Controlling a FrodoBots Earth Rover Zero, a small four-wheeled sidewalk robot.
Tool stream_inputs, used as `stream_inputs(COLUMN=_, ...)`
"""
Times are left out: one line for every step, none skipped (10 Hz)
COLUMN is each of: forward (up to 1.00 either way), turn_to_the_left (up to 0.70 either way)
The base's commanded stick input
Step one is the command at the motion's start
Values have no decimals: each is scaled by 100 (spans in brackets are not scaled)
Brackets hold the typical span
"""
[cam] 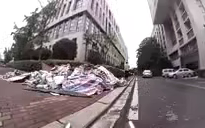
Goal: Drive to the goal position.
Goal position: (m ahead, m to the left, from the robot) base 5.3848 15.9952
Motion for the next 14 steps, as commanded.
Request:
stream_inputs(forward=0, turn_to_the_left=45)
stream_inputs(forward=0, turn_to_the_left=45)
stream_inputs(forward=0, turn_to_the_left=45)
stream_inputs(forward=0, turn_to_the_left=45)
stream_inputs(forward=0, turn_to_the_left=45)
stream_inputs(forward=0, turn_to_the_left=45)
stream_inputs(forward=0, turn_to_the_left=45)
stream_inputs(forward=0, turn_to_the_left=45)
stream_inputs(forward=0, turn_to_the_left=45)
stream_inputs(forward=45, turn_to_the_left=27)
stream_inputs(forward=45, turn_to_the_left=27)
stream_inputs(forward=45, turn_to_the_left=27)
stream_inputs(forward=45, turn_to_the_left=27)
stream_inputs(forward=45, turn_to_the_left=27)
